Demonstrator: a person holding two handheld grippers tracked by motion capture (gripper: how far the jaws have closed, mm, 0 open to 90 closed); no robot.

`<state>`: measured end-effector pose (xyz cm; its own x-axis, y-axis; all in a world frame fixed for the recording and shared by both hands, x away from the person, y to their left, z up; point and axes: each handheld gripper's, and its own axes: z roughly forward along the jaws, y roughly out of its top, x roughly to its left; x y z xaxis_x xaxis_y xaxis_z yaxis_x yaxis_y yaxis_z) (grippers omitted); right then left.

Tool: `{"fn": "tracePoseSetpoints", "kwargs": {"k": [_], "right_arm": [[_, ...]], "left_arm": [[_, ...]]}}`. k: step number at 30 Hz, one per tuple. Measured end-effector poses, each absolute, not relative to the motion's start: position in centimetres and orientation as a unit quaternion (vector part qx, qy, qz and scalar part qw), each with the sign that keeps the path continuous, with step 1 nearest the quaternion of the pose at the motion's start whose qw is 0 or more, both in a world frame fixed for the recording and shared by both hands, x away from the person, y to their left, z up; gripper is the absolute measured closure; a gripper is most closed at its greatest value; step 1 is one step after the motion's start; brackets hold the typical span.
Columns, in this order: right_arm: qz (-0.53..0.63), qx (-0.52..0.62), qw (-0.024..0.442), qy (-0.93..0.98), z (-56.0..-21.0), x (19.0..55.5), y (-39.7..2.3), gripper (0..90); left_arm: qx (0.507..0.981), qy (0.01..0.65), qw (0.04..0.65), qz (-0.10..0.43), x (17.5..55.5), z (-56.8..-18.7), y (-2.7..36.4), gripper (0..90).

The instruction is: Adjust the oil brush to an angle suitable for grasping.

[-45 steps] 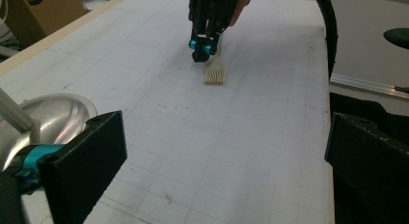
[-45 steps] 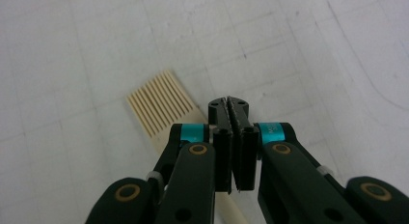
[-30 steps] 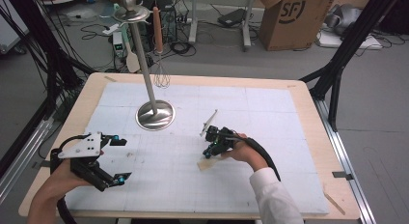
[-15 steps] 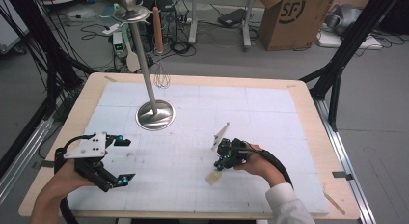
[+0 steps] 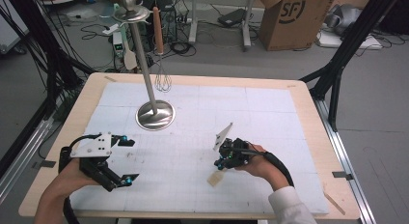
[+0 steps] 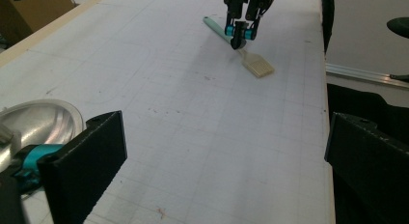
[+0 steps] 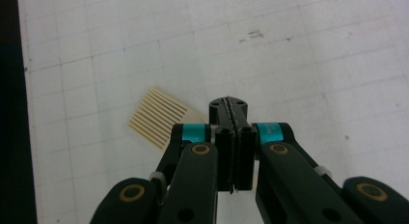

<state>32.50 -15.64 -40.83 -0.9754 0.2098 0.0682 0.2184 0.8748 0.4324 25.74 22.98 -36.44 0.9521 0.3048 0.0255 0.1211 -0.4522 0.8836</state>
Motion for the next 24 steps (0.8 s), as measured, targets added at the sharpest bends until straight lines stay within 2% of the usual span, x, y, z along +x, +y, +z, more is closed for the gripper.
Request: {"fn": "tracePoseSetpoints", "kwargs": {"k": [13, 24], "right_arm": [[-0.176, -0.107, 0.018, -0.978, -42.0, 32.2, -15.2, 90.0], [-0.152, -0.103, 0.040, -0.982, -41.9, 30.5, -18.3, 90.0]], "left_arm": [[0.845, 0.124, 0.512, 0.091, 25.7, -36.3, 23.1, 1.7], [0.847, 0.124, 0.509, 0.091, 25.7, -36.4, 23.0, 1.7]]}}
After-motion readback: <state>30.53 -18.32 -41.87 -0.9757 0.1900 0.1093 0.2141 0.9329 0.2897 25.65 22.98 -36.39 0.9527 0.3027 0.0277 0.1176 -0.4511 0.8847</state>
